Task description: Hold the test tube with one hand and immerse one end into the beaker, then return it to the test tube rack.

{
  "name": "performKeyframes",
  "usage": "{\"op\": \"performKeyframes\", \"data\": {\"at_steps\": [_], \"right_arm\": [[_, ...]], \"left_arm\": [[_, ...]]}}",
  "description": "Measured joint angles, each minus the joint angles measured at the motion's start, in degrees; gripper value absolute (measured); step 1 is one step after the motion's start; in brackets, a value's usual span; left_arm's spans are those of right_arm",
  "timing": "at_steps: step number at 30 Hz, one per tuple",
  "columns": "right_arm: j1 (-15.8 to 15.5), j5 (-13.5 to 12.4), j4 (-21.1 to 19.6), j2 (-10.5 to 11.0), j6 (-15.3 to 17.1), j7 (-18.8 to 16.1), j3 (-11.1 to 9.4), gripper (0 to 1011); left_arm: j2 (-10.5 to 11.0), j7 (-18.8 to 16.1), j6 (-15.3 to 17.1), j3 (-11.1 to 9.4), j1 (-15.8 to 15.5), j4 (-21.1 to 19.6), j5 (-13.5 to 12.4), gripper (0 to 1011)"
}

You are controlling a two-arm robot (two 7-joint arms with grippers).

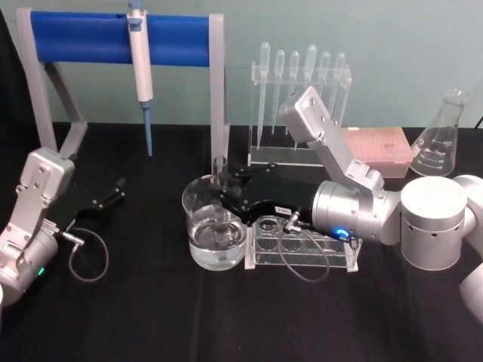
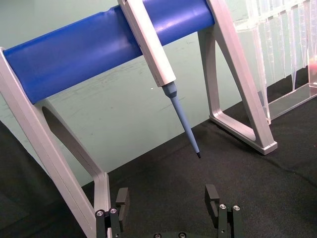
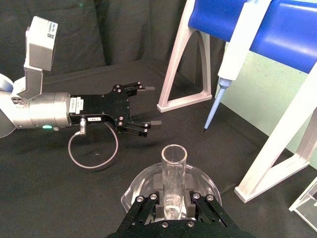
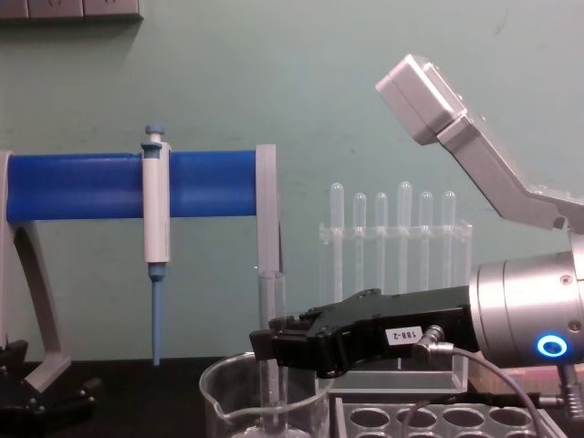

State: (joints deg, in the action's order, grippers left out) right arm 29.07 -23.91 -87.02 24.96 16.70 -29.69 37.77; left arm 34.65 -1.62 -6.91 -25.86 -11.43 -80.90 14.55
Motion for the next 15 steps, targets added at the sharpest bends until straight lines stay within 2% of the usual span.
{"op": "performKeyframes", "data": {"at_steps": [15], "right_arm": [[0.00, 0.00, 0.00, 0.00, 0.00, -0.01, 0.00, 222]], "left_arm": [[0.00, 0.00, 0.00, 0.00, 0.00, 0.00, 0.00, 1000]]}}
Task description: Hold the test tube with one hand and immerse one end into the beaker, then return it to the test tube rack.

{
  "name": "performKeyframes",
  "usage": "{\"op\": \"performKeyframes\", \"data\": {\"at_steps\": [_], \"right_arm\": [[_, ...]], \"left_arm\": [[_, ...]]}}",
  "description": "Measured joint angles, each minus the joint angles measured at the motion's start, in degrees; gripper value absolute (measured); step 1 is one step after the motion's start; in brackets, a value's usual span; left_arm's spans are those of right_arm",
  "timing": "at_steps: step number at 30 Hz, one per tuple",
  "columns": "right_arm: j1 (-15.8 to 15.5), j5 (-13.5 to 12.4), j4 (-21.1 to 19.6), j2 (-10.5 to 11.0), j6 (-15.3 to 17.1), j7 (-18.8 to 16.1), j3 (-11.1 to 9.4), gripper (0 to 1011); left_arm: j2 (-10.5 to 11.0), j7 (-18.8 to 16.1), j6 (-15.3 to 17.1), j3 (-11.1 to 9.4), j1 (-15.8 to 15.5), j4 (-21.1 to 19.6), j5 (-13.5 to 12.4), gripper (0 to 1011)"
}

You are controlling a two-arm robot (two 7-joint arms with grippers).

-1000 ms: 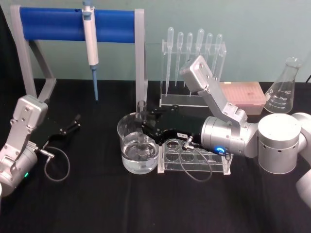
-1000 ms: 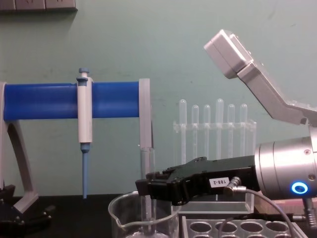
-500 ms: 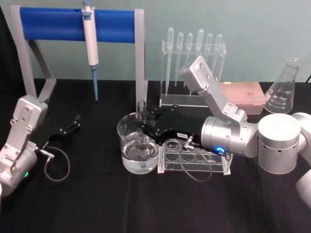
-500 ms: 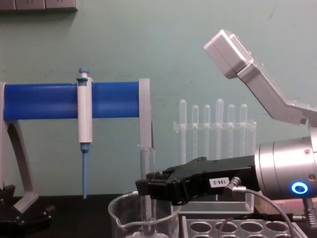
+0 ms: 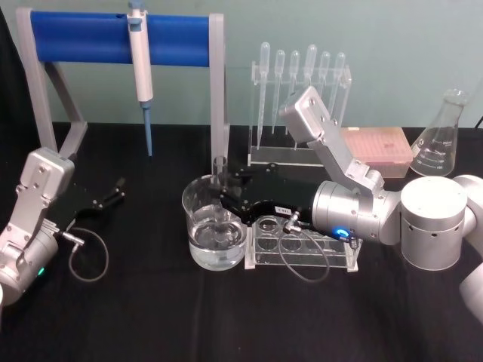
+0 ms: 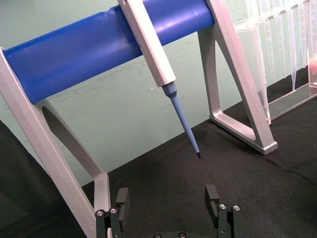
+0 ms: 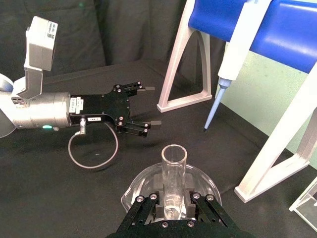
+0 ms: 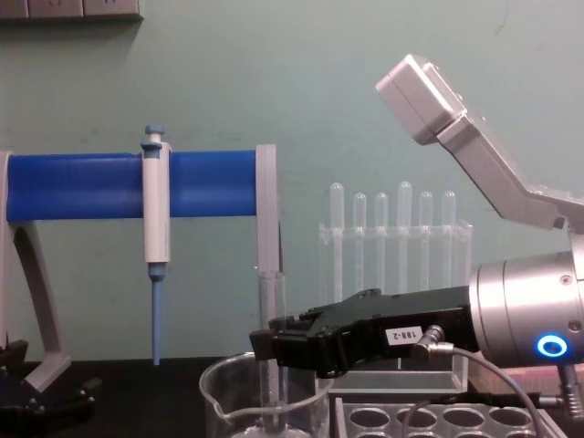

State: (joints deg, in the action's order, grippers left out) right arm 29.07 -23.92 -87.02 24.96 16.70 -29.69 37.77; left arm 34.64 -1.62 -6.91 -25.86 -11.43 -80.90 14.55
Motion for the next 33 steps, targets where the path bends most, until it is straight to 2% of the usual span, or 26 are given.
{"op": "performKeyframes", "data": {"at_steps": [33], "right_arm": [[0.00, 0.00, 0.00, 0.00, 0.00, 0.00, 0.00, 222]], "left_arm": [[0.00, 0.00, 0.00, 0.00, 0.00, 0.00, 0.00, 1000]]}}
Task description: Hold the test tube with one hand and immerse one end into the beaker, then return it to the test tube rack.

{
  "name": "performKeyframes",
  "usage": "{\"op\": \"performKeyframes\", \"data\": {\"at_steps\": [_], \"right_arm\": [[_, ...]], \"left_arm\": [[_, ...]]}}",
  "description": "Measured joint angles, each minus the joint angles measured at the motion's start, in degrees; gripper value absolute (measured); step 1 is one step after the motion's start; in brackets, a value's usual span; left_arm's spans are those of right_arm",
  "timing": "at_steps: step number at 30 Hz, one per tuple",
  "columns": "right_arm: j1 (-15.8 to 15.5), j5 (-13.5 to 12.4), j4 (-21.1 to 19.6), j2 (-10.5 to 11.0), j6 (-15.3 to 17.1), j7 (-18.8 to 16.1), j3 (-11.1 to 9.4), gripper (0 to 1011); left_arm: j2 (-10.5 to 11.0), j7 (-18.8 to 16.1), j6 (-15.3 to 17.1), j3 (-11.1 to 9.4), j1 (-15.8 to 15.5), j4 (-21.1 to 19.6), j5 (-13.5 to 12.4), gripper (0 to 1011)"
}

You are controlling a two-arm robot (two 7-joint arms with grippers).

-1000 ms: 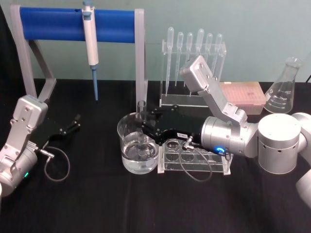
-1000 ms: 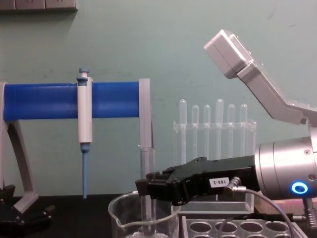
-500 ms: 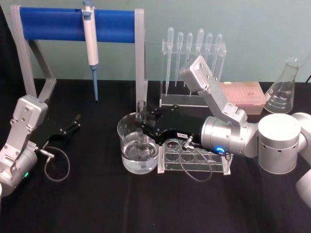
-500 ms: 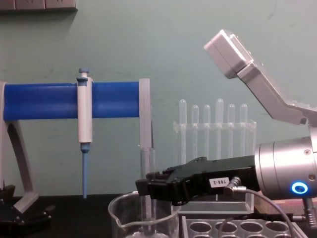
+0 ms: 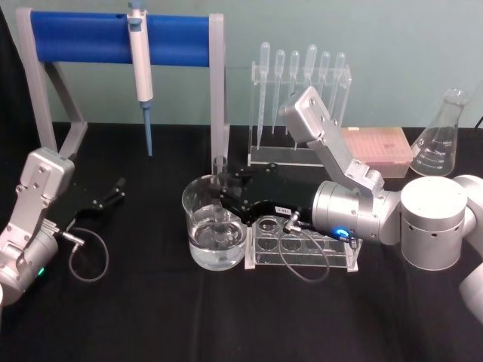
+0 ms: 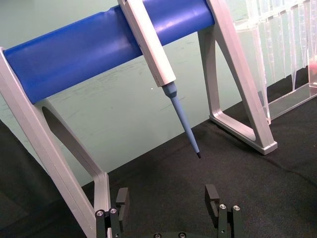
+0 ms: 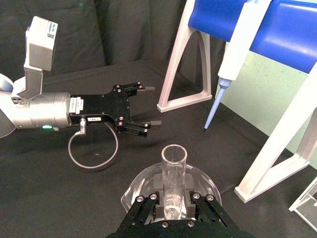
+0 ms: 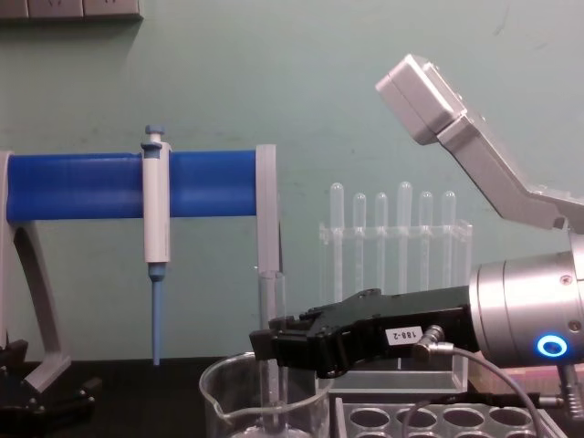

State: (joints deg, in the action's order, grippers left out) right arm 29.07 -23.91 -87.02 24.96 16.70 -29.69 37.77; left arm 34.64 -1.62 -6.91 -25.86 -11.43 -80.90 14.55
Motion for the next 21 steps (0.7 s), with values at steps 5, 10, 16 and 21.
{"op": "performKeyframes", "data": {"at_steps": [5, 10, 16, 21], "right_arm": [[0.00, 0.00, -0.01, 0.00, 0.00, 0.00, 0.00, 222], [0.00, 0.00, 0.00, 0.00, 0.00, 0.00, 0.00, 222], [0.00, 0.00, -0.01, 0.00, 0.00, 0.00, 0.00, 222], [0.00, 0.00, 0.00, 0.00, 0.00, 0.00, 0.00, 222]], "left_arm": [[0.00, 0.00, 0.00, 0.00, 0.00, 0.00, 0.00, 1000], [0.00, 0.00, 0.00, 0.00, 0.00, 0.00, 0.00, 1000], [0.00, 0.00, 0.00, 0.00, 0.00, 0.00, 0.00, 1000], [0.00, 0.00, 0.00, 0.00, 0.00, 0.00, 0.00, 1000]]}}
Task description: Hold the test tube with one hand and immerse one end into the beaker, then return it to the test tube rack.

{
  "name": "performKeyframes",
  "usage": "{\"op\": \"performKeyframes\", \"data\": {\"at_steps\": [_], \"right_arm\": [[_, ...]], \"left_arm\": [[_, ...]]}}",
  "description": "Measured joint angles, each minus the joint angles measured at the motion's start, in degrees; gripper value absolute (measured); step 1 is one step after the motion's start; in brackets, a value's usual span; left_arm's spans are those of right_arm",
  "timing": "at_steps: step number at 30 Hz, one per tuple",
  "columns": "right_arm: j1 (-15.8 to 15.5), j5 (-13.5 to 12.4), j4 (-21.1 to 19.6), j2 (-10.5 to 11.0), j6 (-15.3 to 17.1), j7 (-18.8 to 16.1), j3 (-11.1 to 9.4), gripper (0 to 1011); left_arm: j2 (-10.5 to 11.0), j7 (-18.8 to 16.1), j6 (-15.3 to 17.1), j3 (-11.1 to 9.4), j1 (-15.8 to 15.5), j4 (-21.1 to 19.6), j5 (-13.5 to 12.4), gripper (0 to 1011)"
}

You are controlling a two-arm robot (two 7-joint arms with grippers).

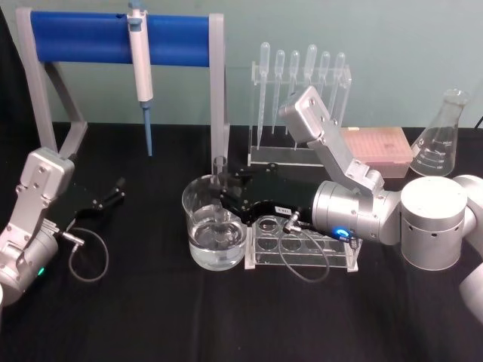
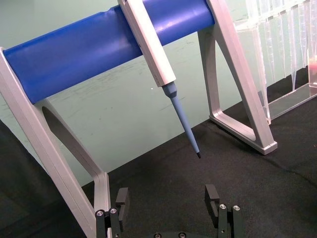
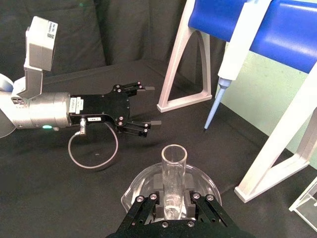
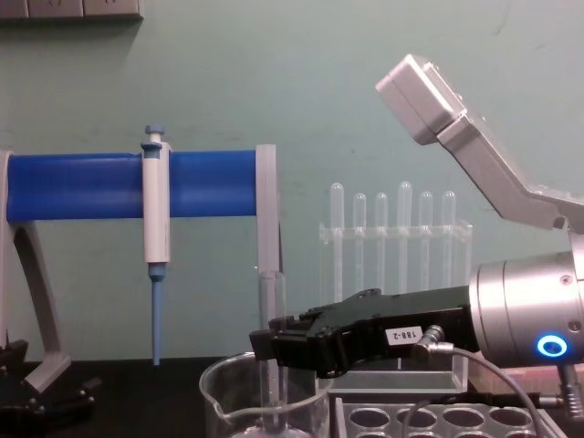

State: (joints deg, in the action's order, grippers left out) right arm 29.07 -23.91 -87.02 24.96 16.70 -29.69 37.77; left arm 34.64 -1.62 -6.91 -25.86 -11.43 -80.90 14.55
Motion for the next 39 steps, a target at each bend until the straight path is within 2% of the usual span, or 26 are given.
{"op": "performKeyframes", "data": {"at_steps": [15, 18, 25, 31, 39], "right_arm": [[-0.01, 0.03, 0.00, -0.01, -0.02, 0.00, -0.04, 222], [-0.44, 0.24, -0.70, 0.04, -0.44, 0.09, -0.58, 222], [-1.06, -0.94, -4.34, 0.47, -0.25, 0.32, -2.82, 222], [-0.35, -1.89, -8.05, 1.55, 1.22, 0.25, -3.74, 222], [-0.73, -4.81, -15.52, 4.97, 3.65, 0.38, -6.02, 222]], "left_arm": [[0.00, 0.00, 0.00, 0.00, 0.00, 0.00, 0.00, 1000], [0.00, 0.00, 0.00, 0.00, 0.00, 0.00, 0.00, 1000], [0.00, 0.00, 0.00, 0.00, 0.00, 0.00, 0.00, 1000], [0.00, 0.00, 0.00, 0.00, 0.00, 0.00, 0.00, 1000], [0.00, 0.00, 0.00, 0.00, 0.00, 0.00, 0.00, 1000]]}}
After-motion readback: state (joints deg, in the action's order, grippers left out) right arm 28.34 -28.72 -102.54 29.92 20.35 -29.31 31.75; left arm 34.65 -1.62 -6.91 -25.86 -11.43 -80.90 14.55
